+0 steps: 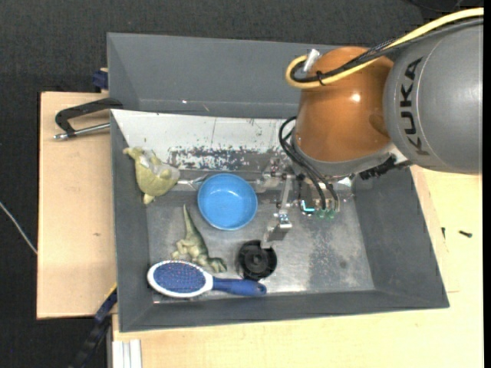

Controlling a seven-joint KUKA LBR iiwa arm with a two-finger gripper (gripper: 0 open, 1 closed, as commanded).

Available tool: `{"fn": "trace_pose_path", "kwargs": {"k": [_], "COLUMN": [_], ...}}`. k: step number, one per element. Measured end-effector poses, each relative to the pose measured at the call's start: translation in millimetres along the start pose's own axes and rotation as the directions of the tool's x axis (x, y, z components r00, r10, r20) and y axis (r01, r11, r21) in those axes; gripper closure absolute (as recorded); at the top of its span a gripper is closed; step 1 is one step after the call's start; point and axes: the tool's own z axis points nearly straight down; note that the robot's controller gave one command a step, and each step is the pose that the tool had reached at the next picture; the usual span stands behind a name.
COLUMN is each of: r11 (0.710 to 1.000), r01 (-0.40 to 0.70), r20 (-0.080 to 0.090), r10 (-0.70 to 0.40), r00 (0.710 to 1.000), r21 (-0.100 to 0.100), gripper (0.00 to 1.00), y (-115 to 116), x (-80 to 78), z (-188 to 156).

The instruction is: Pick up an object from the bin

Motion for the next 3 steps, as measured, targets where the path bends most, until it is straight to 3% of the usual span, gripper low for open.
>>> {"fn": "trace_pose_path", "kwargs": {"k": [1,2,3], "r11": [0.983,0.917,0.848], "r01": [0.182,0.399,0.530], "r20": [0.017,0.015,0.014], "r10": [-0.182,-0.399,-0.530], "r00": [0.983,0.917,0.848], "r21": [0.001,0.005,0.004], "gripper": [0.00,0.00,0.00], "y": [14,26,16], "x": [12.9,9.3,-47.4], "z": [111,132,138]}}
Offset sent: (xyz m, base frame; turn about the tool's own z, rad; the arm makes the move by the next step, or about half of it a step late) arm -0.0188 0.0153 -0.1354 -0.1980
